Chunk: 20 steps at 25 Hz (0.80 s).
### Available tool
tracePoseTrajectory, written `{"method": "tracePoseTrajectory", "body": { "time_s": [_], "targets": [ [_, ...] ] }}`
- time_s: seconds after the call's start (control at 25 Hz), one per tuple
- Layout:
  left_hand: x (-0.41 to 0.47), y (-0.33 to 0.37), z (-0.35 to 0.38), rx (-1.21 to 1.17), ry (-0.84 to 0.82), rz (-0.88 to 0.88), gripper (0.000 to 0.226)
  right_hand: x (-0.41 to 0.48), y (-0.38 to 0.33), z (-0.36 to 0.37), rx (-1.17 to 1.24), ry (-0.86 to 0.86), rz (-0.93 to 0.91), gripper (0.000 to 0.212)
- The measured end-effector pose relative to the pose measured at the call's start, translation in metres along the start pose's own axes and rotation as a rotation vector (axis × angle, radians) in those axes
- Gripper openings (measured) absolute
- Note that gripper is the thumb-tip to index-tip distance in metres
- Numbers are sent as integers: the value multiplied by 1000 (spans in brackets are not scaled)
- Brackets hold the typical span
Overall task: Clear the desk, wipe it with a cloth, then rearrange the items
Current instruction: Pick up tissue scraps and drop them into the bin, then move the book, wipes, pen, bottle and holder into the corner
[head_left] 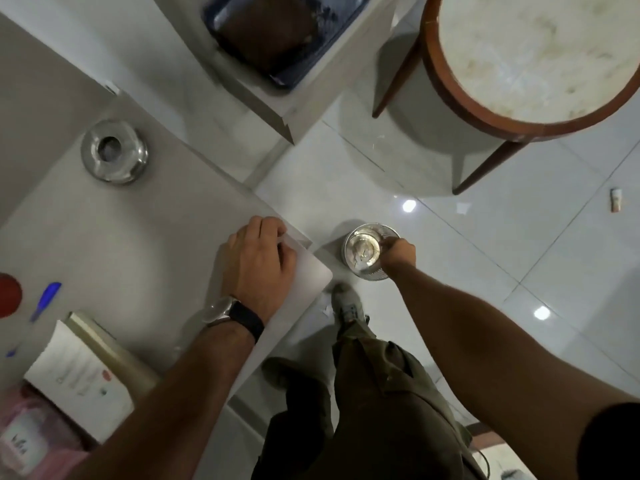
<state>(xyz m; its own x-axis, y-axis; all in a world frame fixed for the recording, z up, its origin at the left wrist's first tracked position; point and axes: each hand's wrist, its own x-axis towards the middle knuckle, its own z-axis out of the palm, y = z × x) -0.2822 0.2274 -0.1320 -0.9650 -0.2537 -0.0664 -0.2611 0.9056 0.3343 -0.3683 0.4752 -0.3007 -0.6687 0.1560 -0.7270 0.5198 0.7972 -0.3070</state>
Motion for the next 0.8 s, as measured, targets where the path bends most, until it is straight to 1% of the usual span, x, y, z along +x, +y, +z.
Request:
{"method": "tracePoseTrajectory", "body": {
  "time_s": [0.12, 0.24, 0.4, 0.48, 0.6, 0.72, 0.8],
  "targets": [
    [-14, 0, -32, 14, 56, 8, 21, -35, -17, -24, -7, 31, -78, 34],
    [-30, -12, -70, -45, 90, 10, 18, -81, -39, -51, 53, 70, -170, 31],
    [-66, -50, -132, -87, 213, -57, 19, -164, -72, -73, 204, 201, -419, 25],
    [-90, -78, -163, -80, 257, -125, 19, -208, -94, -68, 211, 233, -601, 23],
    [-139, -128, -202, -97, 334, -250, 18, -271, -137, -40, 79, 220, -890, 24],
    [-187, -169, -214, -107, 323, -375, 15, -317, -173, 3, -64, 162, -1097, 25],
    [-229, -200, -218, -51, 291, -493, 15, -350, -193, 44, -189, 96, -1247, 24]
  ]
}}
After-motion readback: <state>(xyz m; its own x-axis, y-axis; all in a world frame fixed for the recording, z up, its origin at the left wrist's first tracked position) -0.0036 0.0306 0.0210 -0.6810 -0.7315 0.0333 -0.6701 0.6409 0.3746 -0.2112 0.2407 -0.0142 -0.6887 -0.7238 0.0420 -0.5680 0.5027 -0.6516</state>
